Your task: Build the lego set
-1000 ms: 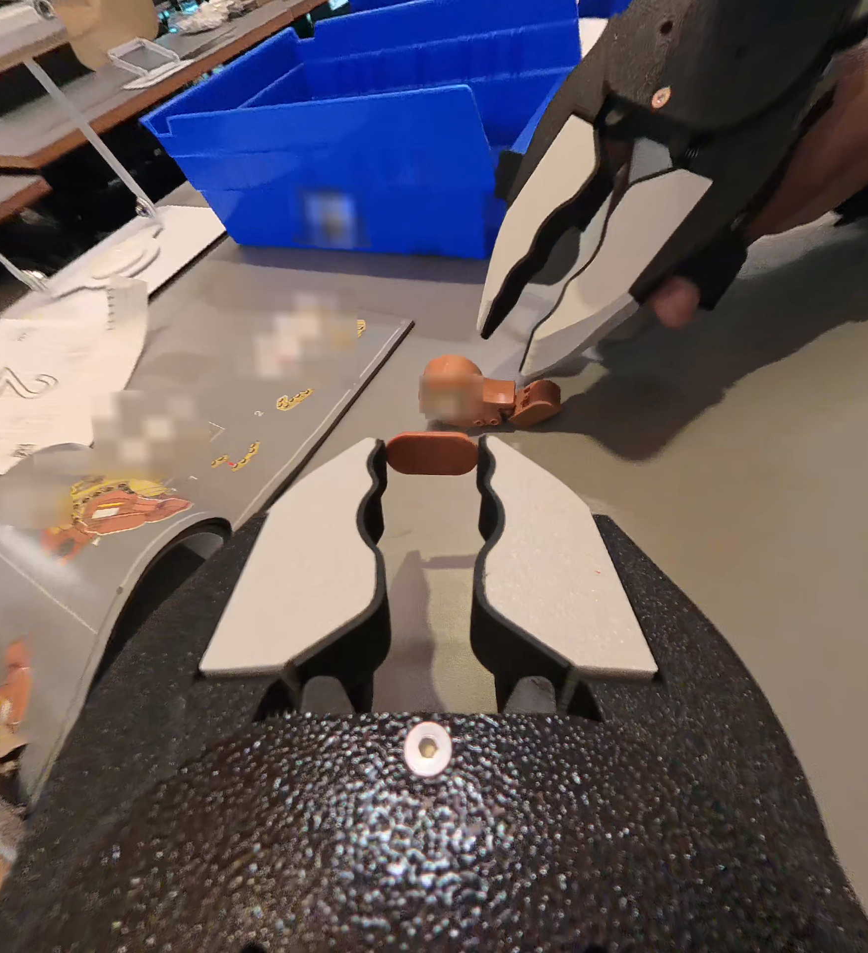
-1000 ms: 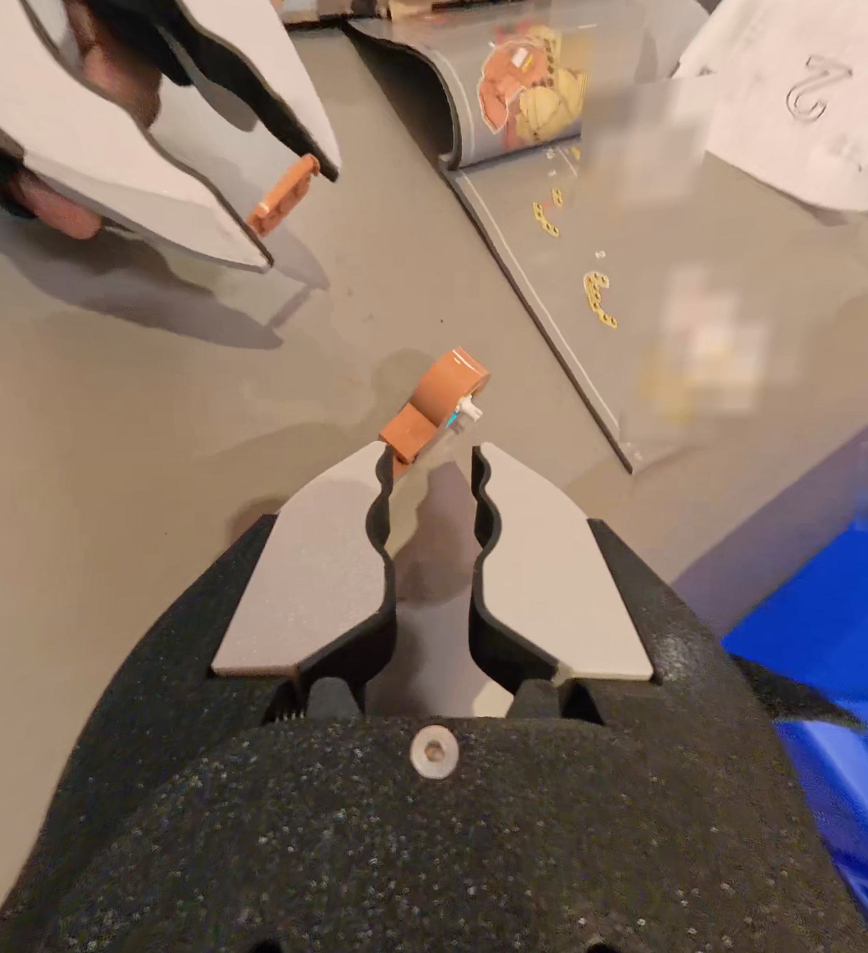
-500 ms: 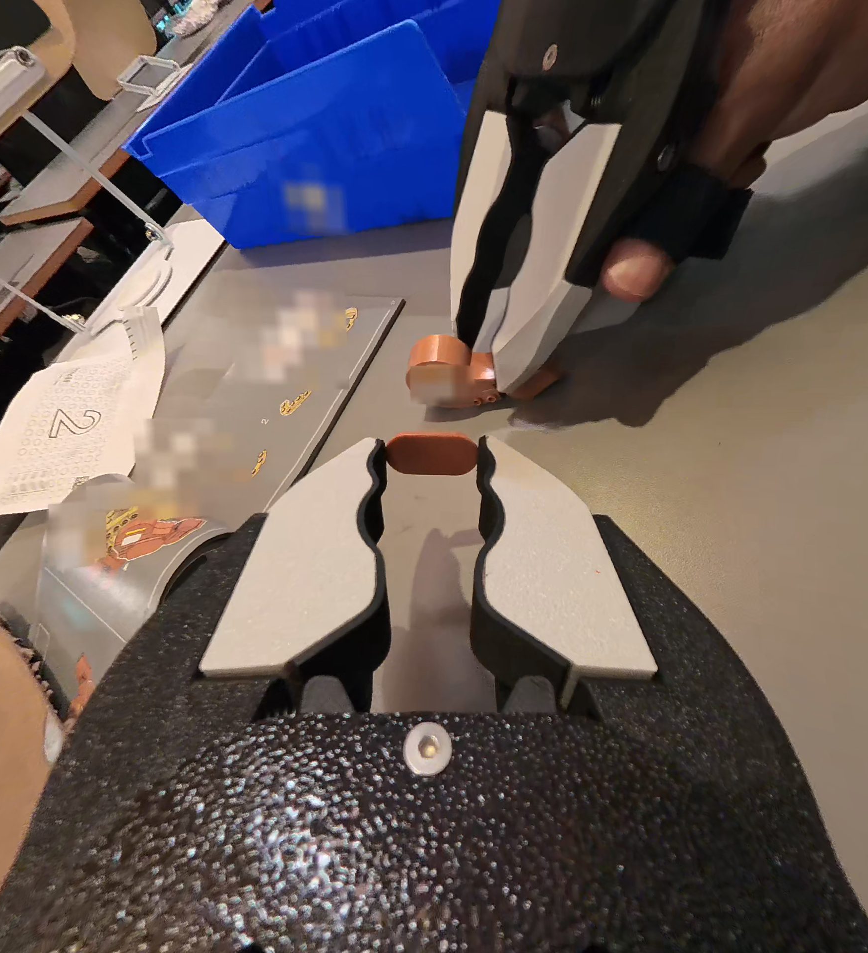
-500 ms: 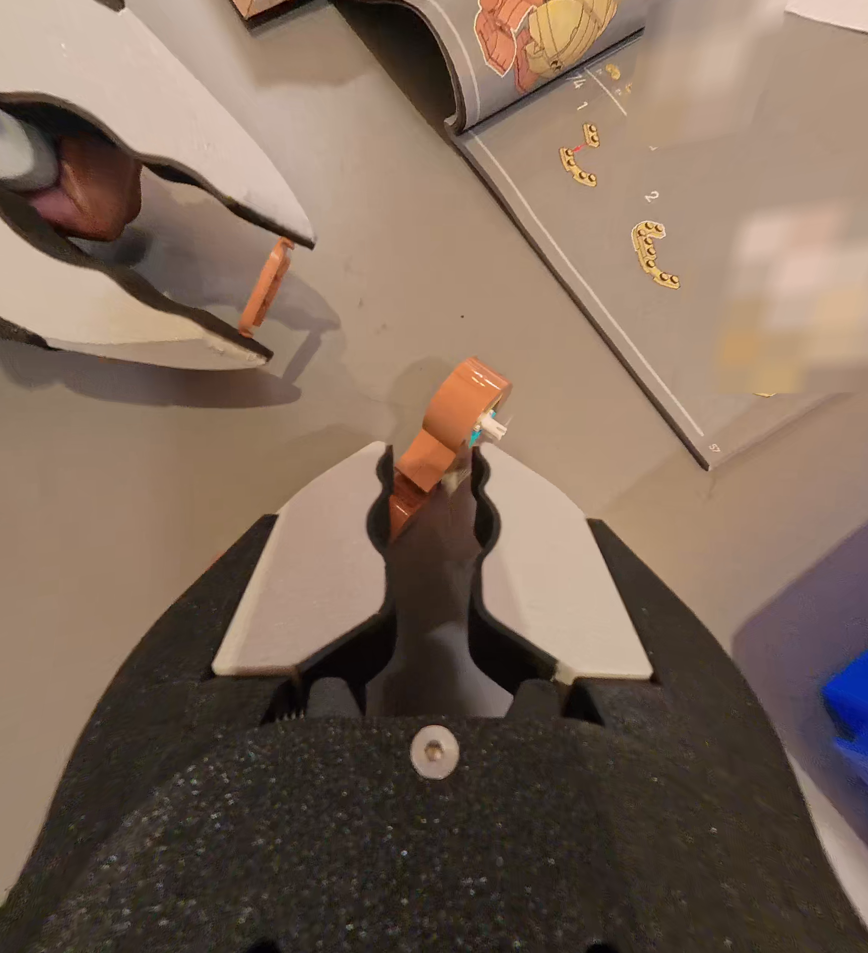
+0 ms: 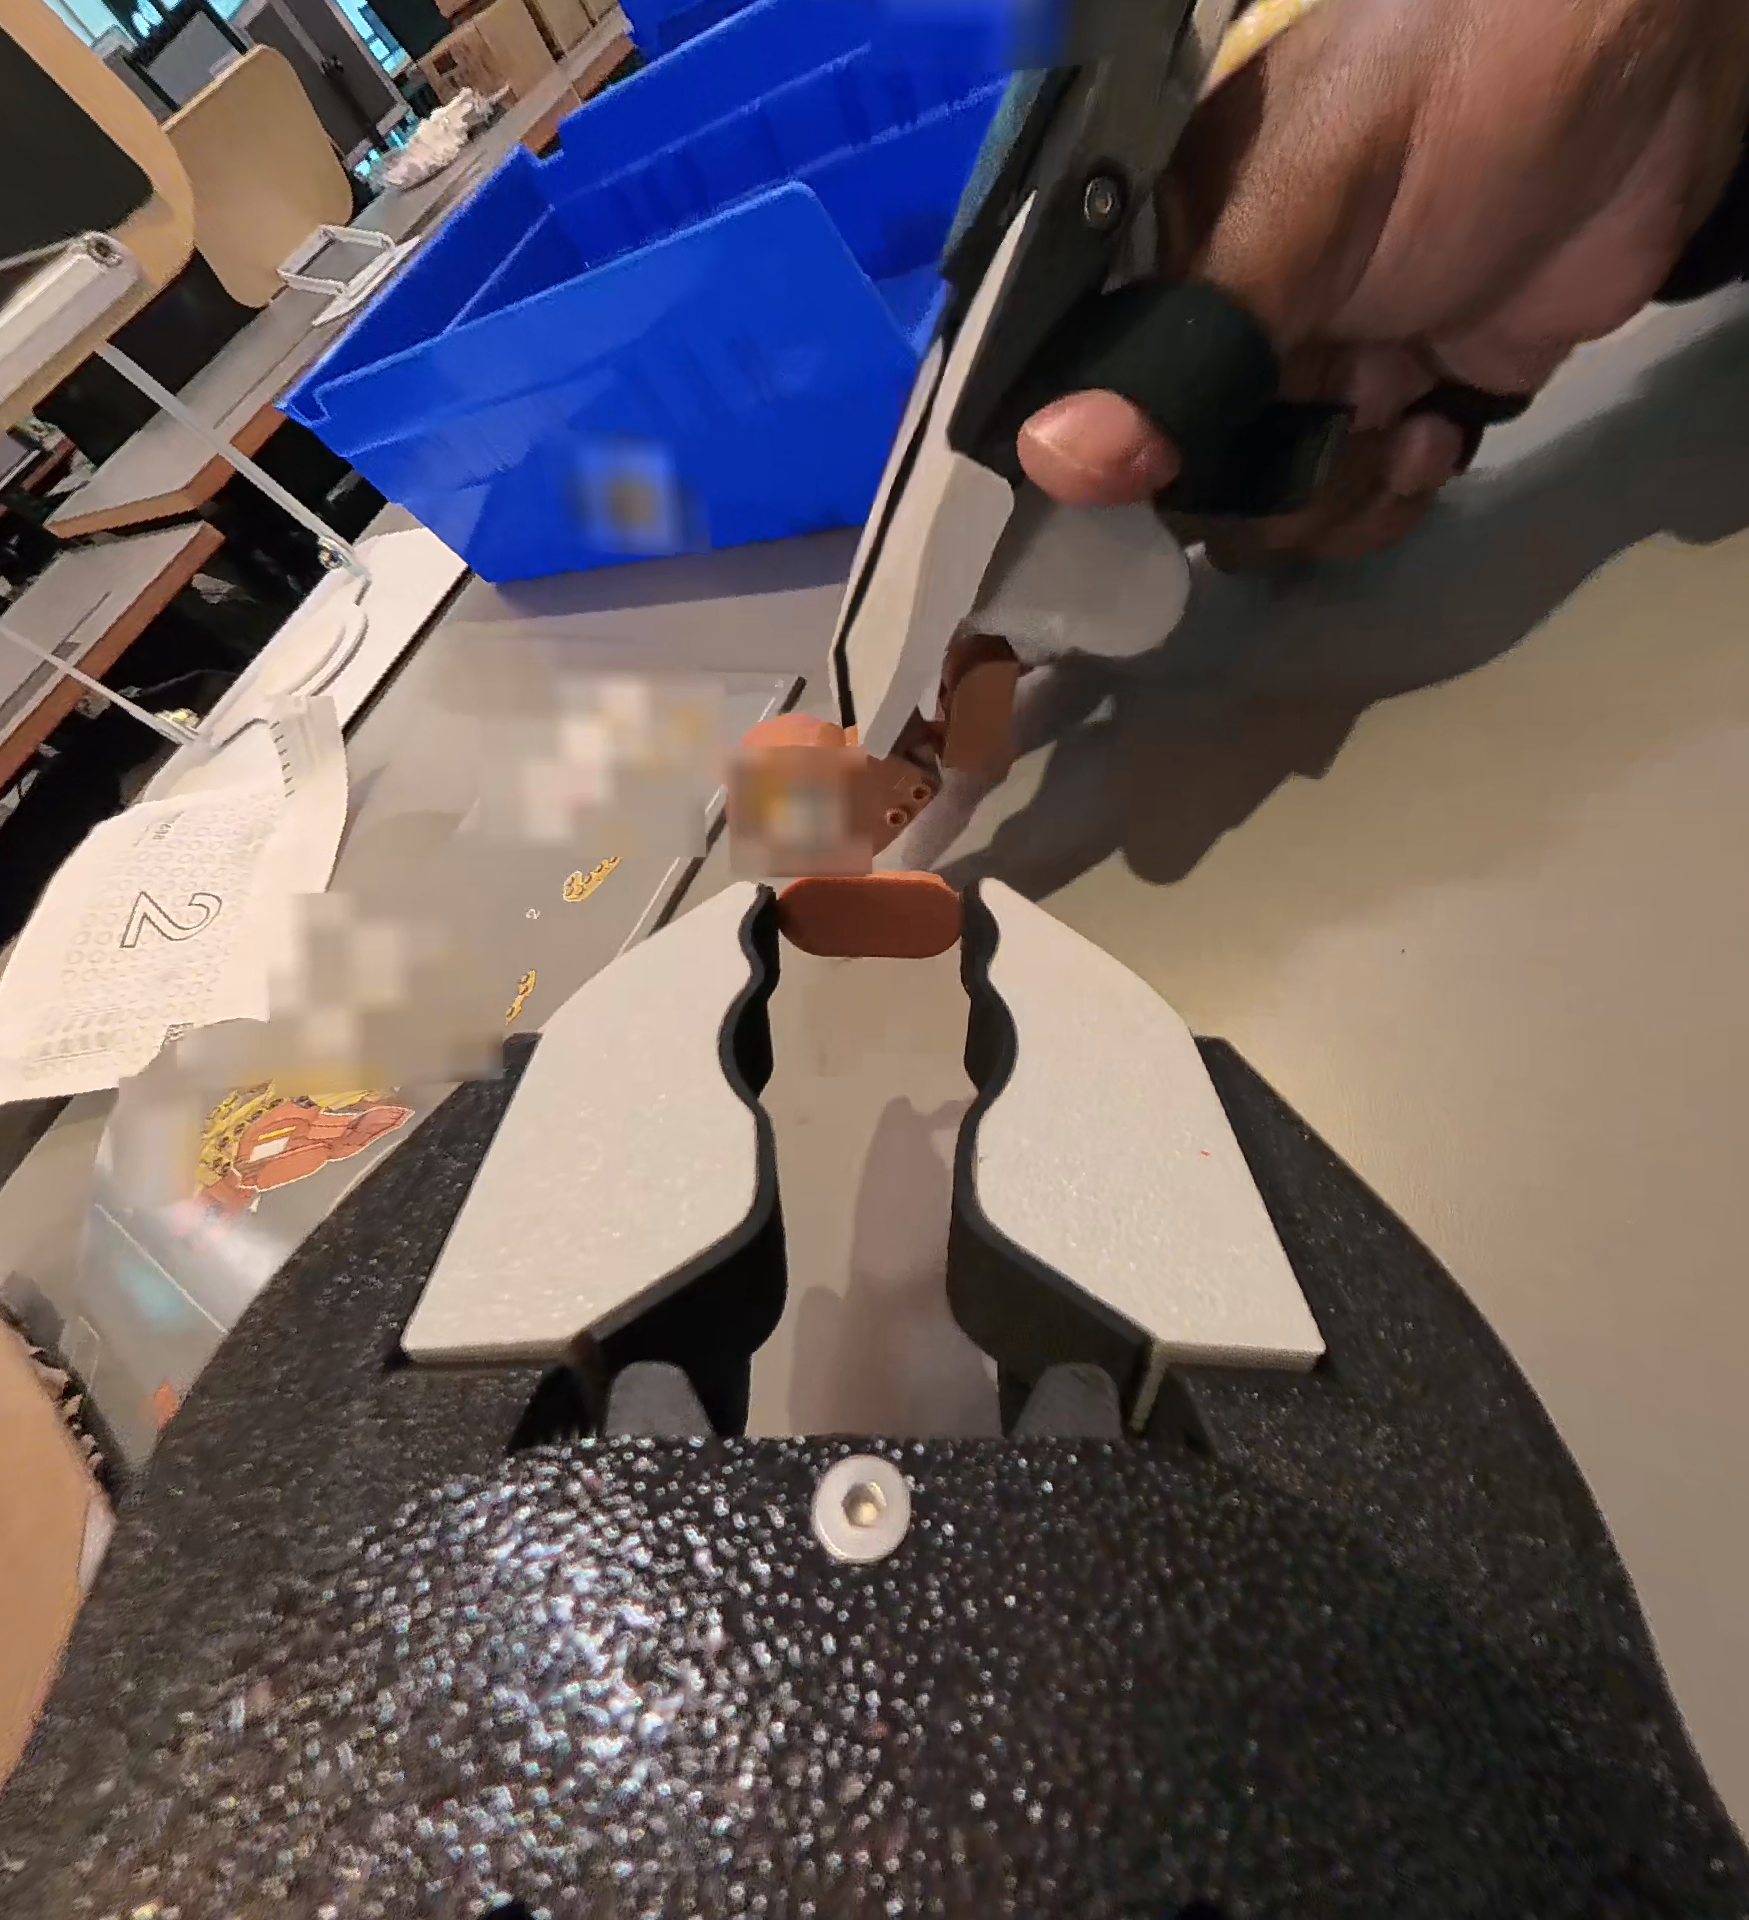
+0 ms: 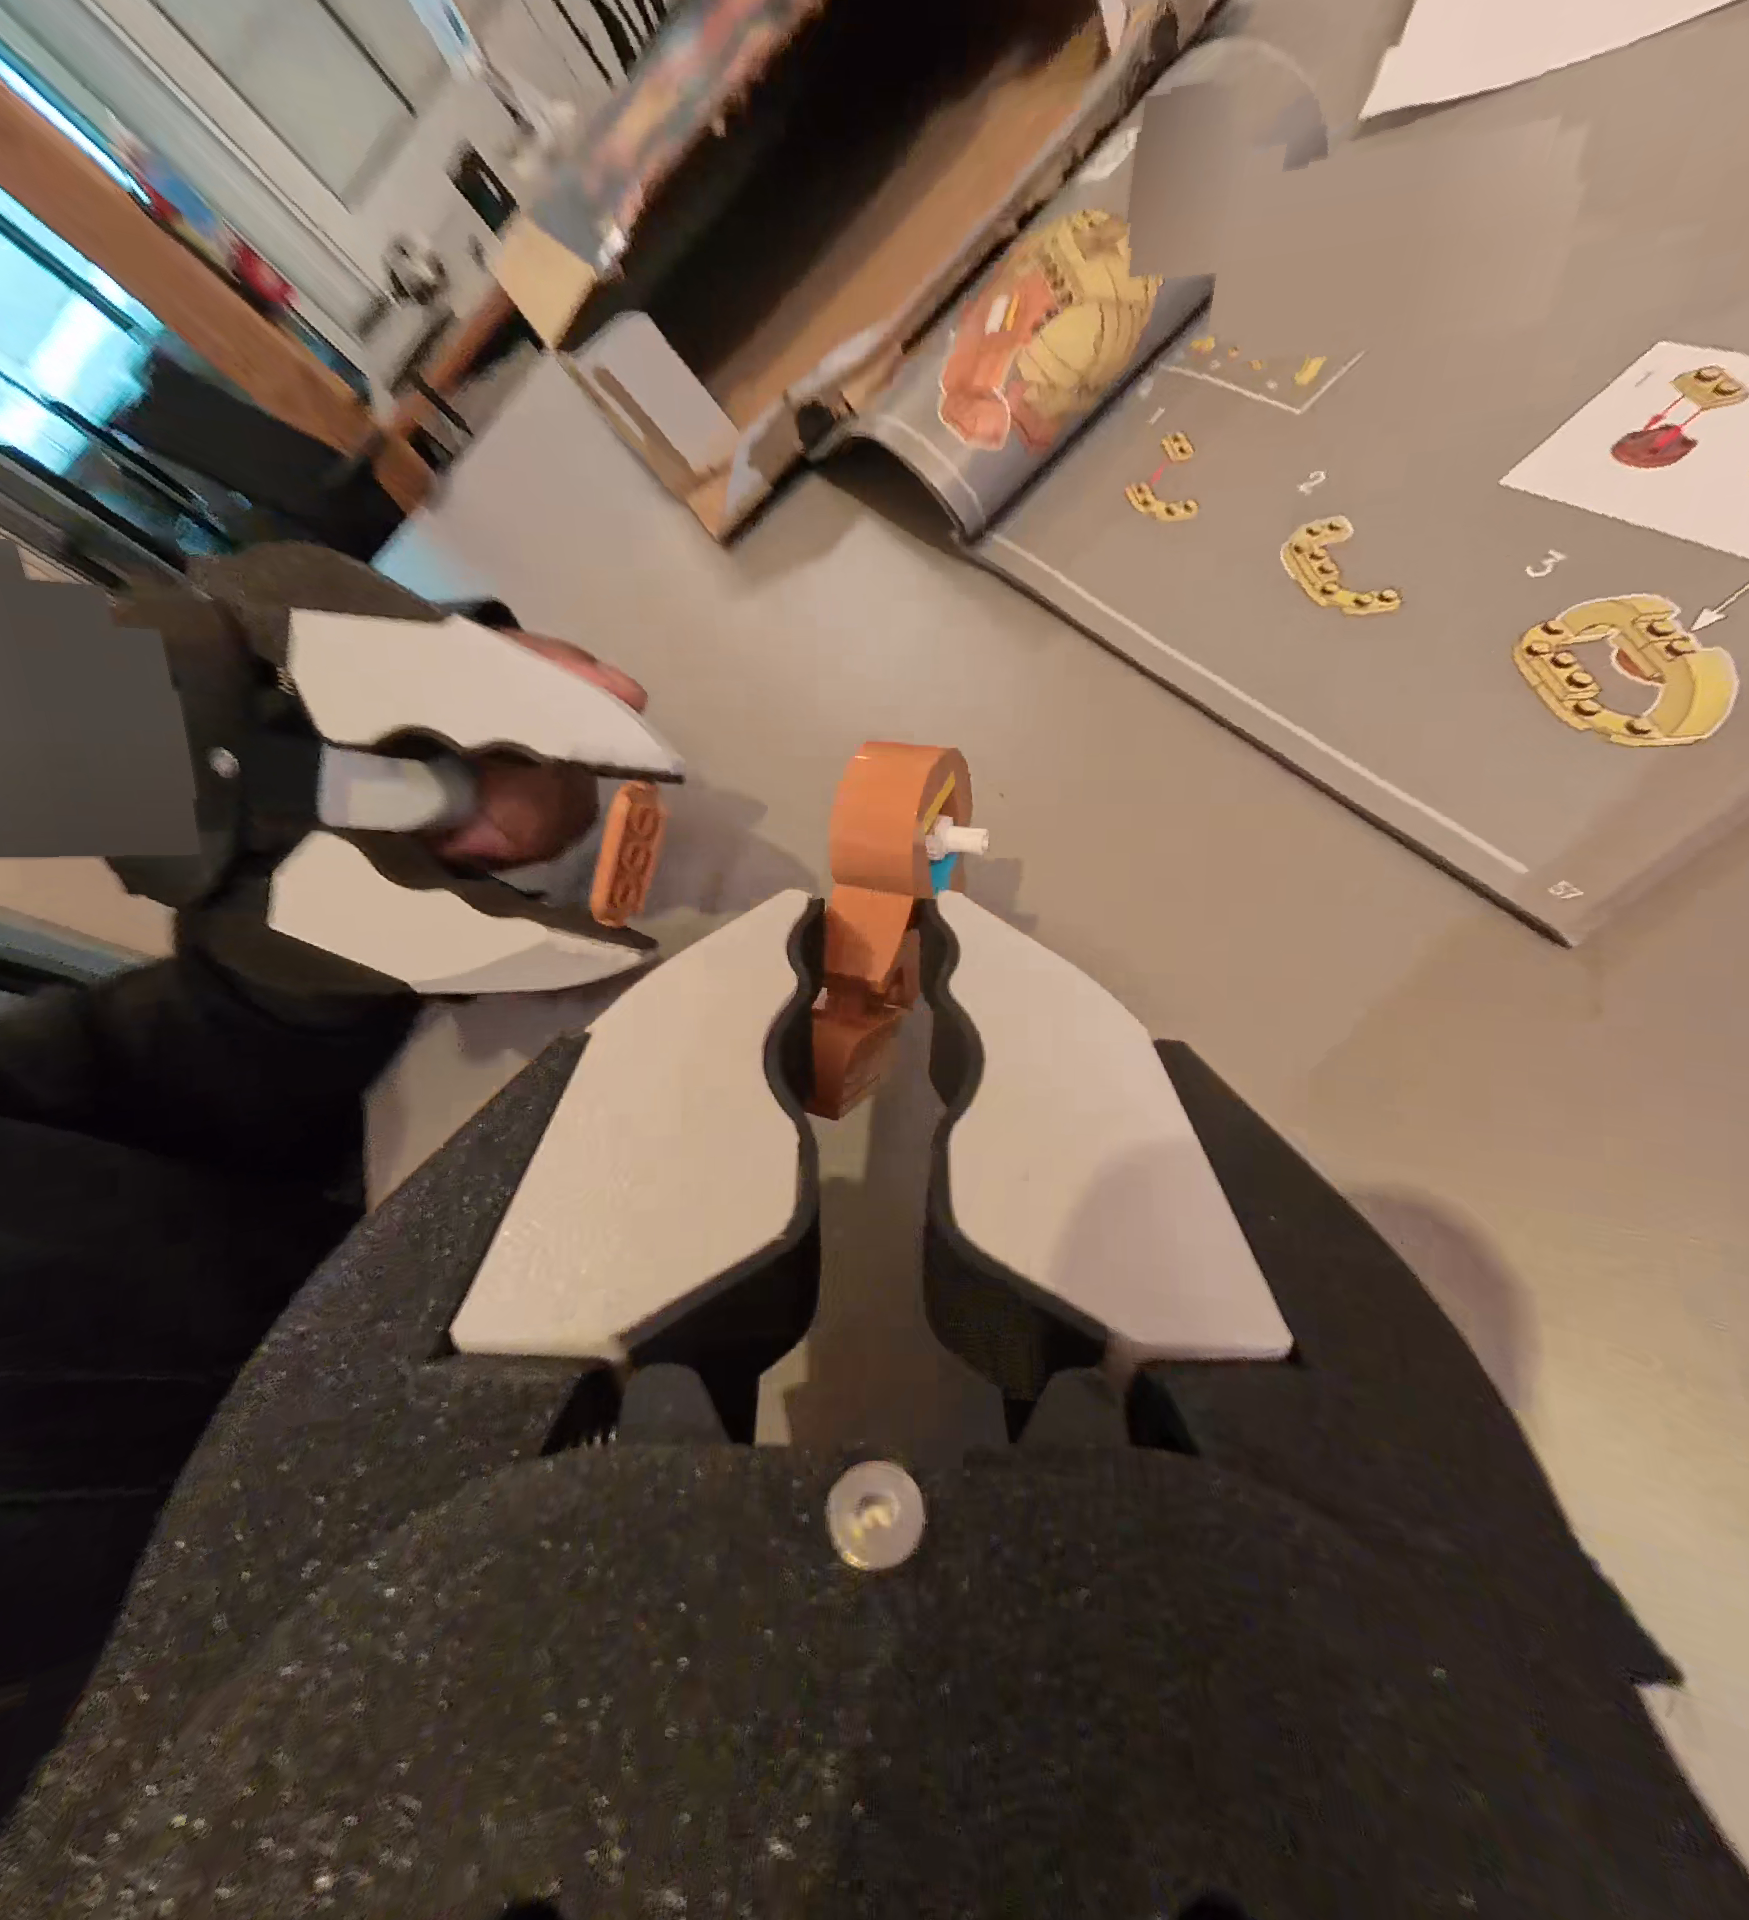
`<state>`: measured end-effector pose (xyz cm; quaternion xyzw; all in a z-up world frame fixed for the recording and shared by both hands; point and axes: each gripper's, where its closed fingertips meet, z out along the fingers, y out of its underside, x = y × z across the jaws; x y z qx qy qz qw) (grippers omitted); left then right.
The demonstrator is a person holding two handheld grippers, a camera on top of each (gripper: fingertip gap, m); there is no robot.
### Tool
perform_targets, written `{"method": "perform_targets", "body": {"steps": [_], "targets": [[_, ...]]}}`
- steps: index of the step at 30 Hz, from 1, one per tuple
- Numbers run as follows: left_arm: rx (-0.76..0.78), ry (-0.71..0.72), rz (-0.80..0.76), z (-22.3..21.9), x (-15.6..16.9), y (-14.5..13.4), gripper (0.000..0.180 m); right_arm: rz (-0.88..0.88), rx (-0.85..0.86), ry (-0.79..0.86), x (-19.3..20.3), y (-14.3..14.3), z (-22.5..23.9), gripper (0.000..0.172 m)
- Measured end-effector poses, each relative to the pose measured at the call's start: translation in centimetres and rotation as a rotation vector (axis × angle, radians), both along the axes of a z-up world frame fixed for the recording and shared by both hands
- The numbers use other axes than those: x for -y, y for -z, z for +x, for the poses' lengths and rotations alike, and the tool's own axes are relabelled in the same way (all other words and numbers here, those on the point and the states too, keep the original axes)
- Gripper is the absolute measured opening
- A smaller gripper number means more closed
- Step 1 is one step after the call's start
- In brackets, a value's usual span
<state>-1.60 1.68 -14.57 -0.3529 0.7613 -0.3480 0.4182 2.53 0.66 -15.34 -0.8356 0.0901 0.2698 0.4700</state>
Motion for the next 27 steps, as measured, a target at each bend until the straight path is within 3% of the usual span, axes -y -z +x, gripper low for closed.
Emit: {"method": "perform_targets", "body": {"steps": [12,27], "targets": [[0.074,-0.099,-0.318,1.2,-0.1,-3.1,0.033,0.379,-0.43,0.002,-0.2,-5.5,-0.9,0.017],[0.131,-0.139,-0.256,1.8,0.2,-4.1,0.033,0.395,-0.41,0.015,-0.3,-5.6,-1.5,0.016]]}}
